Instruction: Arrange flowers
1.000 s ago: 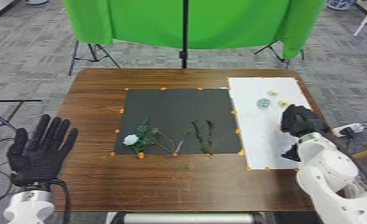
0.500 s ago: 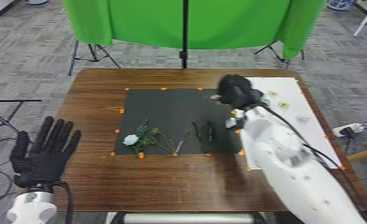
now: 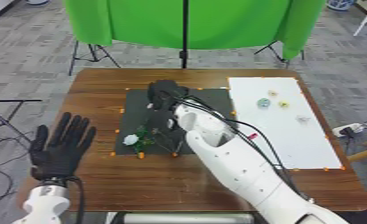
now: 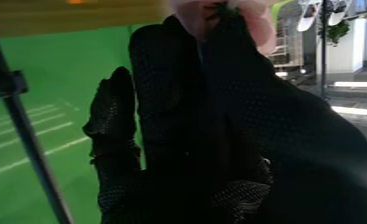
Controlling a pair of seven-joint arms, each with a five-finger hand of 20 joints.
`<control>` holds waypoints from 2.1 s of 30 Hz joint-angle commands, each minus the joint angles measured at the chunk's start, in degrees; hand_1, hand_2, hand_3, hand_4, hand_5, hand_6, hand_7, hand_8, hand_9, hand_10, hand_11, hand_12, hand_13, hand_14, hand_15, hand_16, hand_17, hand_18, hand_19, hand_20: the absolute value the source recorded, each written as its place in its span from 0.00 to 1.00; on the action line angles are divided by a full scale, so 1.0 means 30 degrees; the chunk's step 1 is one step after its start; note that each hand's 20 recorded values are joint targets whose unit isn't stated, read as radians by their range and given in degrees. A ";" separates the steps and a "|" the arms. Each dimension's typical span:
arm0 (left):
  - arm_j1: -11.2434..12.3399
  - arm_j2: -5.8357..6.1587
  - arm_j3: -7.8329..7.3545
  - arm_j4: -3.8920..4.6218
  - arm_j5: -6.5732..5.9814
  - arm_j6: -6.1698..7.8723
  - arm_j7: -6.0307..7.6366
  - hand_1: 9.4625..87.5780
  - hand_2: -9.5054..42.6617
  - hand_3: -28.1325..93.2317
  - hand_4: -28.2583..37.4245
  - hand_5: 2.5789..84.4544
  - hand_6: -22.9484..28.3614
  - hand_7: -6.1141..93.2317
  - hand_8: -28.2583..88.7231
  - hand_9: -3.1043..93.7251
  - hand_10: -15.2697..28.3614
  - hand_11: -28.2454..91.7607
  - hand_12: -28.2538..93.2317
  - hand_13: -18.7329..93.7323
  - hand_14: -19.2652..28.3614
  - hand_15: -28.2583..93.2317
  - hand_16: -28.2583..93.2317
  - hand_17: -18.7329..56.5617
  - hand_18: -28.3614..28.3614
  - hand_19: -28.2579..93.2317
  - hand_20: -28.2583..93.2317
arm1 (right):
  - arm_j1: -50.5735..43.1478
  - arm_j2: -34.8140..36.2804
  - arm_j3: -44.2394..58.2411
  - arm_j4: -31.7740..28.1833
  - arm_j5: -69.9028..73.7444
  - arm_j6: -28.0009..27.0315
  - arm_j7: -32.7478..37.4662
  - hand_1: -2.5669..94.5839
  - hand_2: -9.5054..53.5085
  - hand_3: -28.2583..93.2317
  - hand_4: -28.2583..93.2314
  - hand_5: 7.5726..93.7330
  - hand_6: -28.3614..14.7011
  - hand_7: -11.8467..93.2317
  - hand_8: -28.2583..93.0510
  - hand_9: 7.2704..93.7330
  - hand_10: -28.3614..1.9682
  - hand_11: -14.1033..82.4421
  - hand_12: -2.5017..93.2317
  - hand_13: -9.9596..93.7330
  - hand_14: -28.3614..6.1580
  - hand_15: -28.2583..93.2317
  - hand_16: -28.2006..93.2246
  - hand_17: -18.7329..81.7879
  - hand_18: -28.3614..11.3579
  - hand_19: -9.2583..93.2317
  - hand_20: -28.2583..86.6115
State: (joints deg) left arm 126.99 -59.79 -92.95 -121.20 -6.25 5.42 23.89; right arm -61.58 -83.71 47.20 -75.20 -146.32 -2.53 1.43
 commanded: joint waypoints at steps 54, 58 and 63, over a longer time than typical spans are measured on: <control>-0.0149 -0.0402 -0.0263 0.0175 -0.0466 0.0078 -0.0907 0.24 0.43 0.84 0.00 0.53 0.65 0.16 0.17 0.45 0.73 0.38 0.31 0.43 0.74 0.49 0.18 0.16 0.74 0.50 0.33 | -0.1027 0.0767 -0.0183 -0.3838 -0.0682 -0.8092 0.1838 0.43 0.02 0.88 0.01 0.84 0.60 0.51 0.25 0.64 0.40 0.31 0.19 0.60 0.38 0.71 0.39 0.45 0.15 0.90 0.60; 0.0003 -0.0410 -0.0333 0.0118 -0.0486 0.0060 -0.0905 0.24 0.43 0.84 0.00 0.53 0.65 0.16 0.17 0.45 0.73 0.38 0.31 0.43 0.74 0.49 0.18 0.16 0.74 0.50 0.33 | -0.1126 0.0787 -0.0238 -0.3987 0.0034 -0.7933 0.2191 0.39 0.09 0.89 0.01 0.88 0.63 0.41 0.21 0.62 0.40 0.28 0.18 0.59 0.37 0.70 0.38 0.44 0.15 0.89 0.61; 0.0086 -0.0377 -0.0349 0.0084 -0.0527 0.0102 -0.0900 0.24 0.43 0.84 0.00 0.53 0.65 0.16 0.17 0.45 0.73 0.38 0.31 0.43 0.74 0.49 0.18 0.16 0.74 0.50 0.33 | -0.1137 0.0790 -0.0433 -0.3931 0.0440 -0.6851 0.2709 0.38 0.12 0.89 0.01 0.86 0.63 0.31 0.20 0.61 0.40 0.27 0.18 0.59 0.36 0.70 0.38 0.44 0.15 0.89 0.61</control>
State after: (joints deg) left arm 125.88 -60.45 -93.90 -120.76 -7.34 5.58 21.55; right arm -64.87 -81.35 46.68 -86.76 -146.14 -27.08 7.74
